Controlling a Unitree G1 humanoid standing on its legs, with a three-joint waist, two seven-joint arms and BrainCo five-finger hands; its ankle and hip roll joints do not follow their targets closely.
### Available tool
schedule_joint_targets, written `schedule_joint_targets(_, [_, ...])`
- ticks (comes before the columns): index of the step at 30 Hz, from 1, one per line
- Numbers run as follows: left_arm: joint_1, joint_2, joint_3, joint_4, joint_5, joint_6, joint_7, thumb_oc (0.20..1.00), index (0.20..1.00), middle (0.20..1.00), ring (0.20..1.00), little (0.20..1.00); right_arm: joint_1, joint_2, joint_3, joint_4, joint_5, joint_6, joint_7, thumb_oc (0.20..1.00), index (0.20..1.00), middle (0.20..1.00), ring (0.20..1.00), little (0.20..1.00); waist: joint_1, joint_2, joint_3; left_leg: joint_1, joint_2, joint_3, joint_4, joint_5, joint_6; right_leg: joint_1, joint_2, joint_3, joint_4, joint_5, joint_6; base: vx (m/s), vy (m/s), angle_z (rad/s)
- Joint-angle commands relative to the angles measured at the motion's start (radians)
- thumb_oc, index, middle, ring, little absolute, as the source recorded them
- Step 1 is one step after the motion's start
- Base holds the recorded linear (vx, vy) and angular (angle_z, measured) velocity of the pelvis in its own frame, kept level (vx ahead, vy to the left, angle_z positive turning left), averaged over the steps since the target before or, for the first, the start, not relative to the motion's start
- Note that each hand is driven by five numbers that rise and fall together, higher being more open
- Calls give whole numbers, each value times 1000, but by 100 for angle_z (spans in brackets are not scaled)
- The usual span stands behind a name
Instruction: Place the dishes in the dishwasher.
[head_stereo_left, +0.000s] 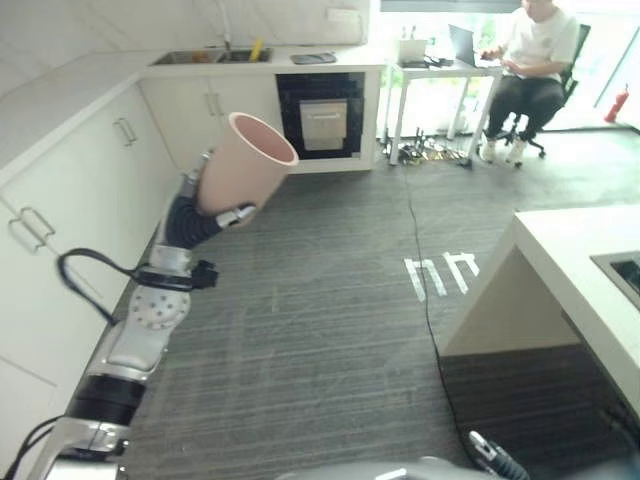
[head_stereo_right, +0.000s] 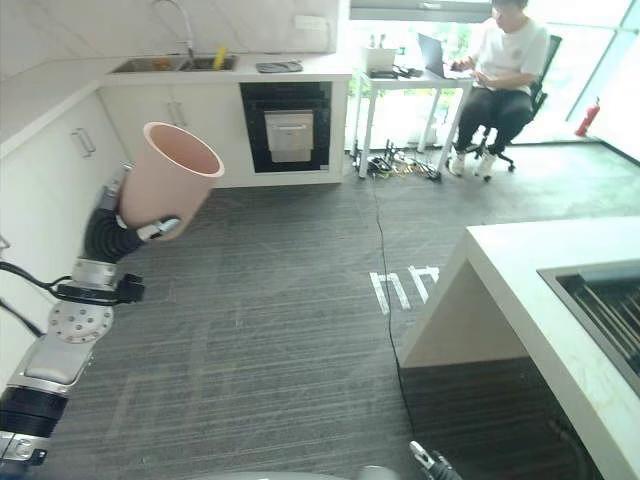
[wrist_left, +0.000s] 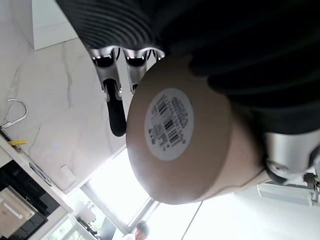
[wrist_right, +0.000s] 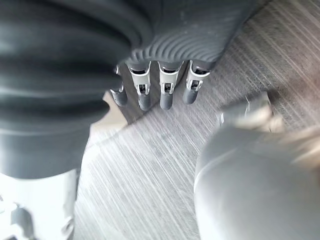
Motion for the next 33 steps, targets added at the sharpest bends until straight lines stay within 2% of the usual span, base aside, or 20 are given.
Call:
schedule_joint_targets(1, [-126,4,21,1,16,23,17,200,200,200,200,200,-30,1,12,9,6,5,9,1000,1000,1000,1000,1000,-69,12,-7,57,42,-33,-7,-52,-45,124,-7,-60,-277,194,11,15,-66,84])
schedule_joint_targets(5, [-86,8,34,-42,10,49,2,200,200,200,200,200,-52,4,37,26,-9,24,35,1000,1000,1000,1000,1000,-36,14,-21,52,56,-16,-7,-46,-64,173,-7,-89,-357,192,4,2,-100,33])
schedule_joint_targets(9, [-58,7,41,-63,3,51,-39,200,200,200,200,200,-71,14,59,17,63,25,7,1000,1000,1000,1000,1000,-16,14,-28,43,65,-9,-1,-36,-76,196,3,-98,-393,196,-4,-12,-115,20])
schedule_joint_targets(11, [-61,13,33,-63,6,46,-57,200,200,200,200,200,-73,8,49,9,74,21,4,1000,1000,1000,1000,1000,-25,14,-26,45,72,33,23,-39,-84,205,2,-107,-406,202,-6,-4,-28,20])
schedule_joint_targets(12, [-80,9,19,-68,-2,57,-81,200,200,200,200,200,-66,0,40,-3,84,22,-1,1000,1000,1000,1000,1000,-46,11,-18,35,97,119,75,-48,-103,215,-7,-128,-418,210,-7,-21,35,20])
schedule_joint_targets(13, [-89,4,10,-66,-4,60,-88,200,200,200,200,200,-61,-6,35,-6,93,19,-2,1000,1000,1000,1000,1000,-53,9,-13,26,113,144,96,-45,-119,220,-14,-138,-423,217,-6,-30,64,99])
schedule_joint_targets(16, [-98,7,13,-45,-14,59,-106,200,200,200,200,200,-79,-27,20,23,130,28,17,1000,1000,1000,1000,1000,-46,18,-11,18,136,92,69,-24,-131,217,-21,-126,-413,211,-9,9,191,65])
schedule_joint_targets(18, [-106,7,3,-32,-34,59,-126,200,200,200,200,200,-78,-23,10,24,117,51,40,1000,1000,1000,1000,1000,-57,31,-21,41,154,113,-2,5,-139,219,-30,-149,-407,200,-5,35,226,-38])
schedule_joint_targets(26, [-133,-26,-28,-25,-35,87,-132,200,200,200,200,200,-57,8,56,63,89,100,145,1000,1000,1000,1000,1000,-58,27,-60,43,146,140,-7,-23,-134,210,-69,-181,-438,225,33,19,58,1])
schedule_joint_targets(33, [-152,-25,-38,-27,-17,96,-123,200,200,200,200,200,-65,8,67,75,84,112,163,1000,1000,1000,1000,1000,-65,21,-73,52,140,167,-7,-37,-118,200,-68,-164,-438,233,36,6,-47,-13])
